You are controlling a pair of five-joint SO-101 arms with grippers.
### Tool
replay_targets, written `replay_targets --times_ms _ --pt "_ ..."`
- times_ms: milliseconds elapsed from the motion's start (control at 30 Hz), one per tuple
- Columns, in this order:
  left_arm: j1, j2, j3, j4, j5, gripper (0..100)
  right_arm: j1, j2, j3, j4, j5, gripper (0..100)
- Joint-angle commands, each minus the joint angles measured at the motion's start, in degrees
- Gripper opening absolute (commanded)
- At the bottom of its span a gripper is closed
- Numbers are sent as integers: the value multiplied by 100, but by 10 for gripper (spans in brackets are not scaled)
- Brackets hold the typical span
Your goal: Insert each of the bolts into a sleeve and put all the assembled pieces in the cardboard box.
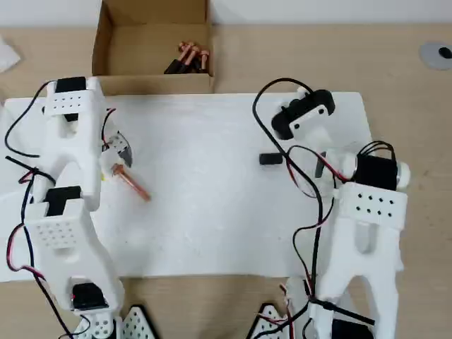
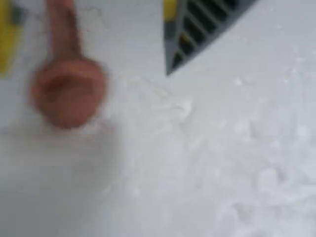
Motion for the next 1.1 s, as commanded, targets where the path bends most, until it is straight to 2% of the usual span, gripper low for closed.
replay_targets --times_ms 0,100,267,467,533,700,767,900,1067 --pt "-70 -356 9 9 53 264 66 -40 4 -79 9 77" --pt "-9 -409 237 114 123 264 66 -40 4 -79 9 77" --pt "273 -374 721 114 1160 264 40 -40 4 -88 9 77" --pt "571 -365 774 -422 1705 264 40 -40 4 -88 9 77" --pt "580 -365 774 -545 1811 229 48 -40 4 -88 9 77" --pt "273 -365 774 -668 1785 0 66 -40 4 -79 9 77" --pt "79 -365 782 -642 1785 23 66 -40 4 -79 9 77" --pt "-193 -365 791 -563 1776 7 66 -40 4 -79 9 77" --pt "-255 -365 782 -580 1574 7 66 -40 4 -88 9 77"
